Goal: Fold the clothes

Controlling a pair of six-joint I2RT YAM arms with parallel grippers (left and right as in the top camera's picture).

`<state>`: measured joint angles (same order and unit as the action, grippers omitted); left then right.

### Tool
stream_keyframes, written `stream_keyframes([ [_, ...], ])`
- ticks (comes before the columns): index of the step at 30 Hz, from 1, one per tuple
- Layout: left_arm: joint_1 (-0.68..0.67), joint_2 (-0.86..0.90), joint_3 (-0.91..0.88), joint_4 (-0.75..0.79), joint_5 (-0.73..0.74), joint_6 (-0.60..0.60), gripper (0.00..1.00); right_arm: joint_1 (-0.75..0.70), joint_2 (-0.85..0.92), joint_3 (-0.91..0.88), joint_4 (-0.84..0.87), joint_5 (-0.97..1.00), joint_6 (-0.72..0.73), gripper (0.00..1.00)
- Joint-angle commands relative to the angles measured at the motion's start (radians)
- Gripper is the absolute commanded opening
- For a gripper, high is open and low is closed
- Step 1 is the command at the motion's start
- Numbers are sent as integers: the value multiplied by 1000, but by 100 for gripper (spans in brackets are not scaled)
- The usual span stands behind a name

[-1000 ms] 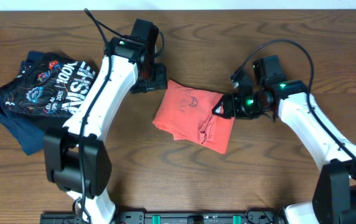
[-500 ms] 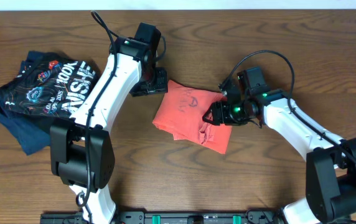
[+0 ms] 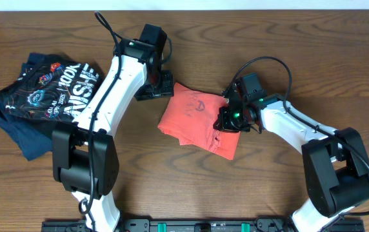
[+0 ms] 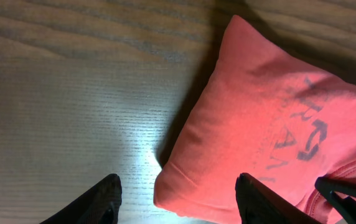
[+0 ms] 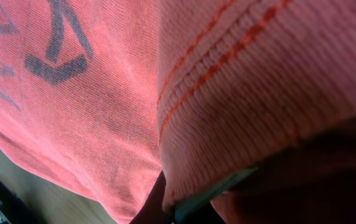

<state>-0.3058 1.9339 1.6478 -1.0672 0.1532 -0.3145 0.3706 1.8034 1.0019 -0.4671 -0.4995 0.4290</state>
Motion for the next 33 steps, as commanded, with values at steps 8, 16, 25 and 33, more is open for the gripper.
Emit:
stream_keyframes([
  [8, 2, 4, -4, -5, -8, 6, 61, -31, -222, 14, -208, 157, 24, 1],
  [16, -15, 4, -4, -5, -3, 5, 61, -31, -171, 11, -345, 361, 28, 1],
  [25, -105, 6, -4, 7, -5, 6, 61, -31, -41, 11, -353, 377, 32, 4],
  [33, -171, 53, -13, 56, -8, 6, 61, -31, -29, 11, -372, 425, 50, 4],
])
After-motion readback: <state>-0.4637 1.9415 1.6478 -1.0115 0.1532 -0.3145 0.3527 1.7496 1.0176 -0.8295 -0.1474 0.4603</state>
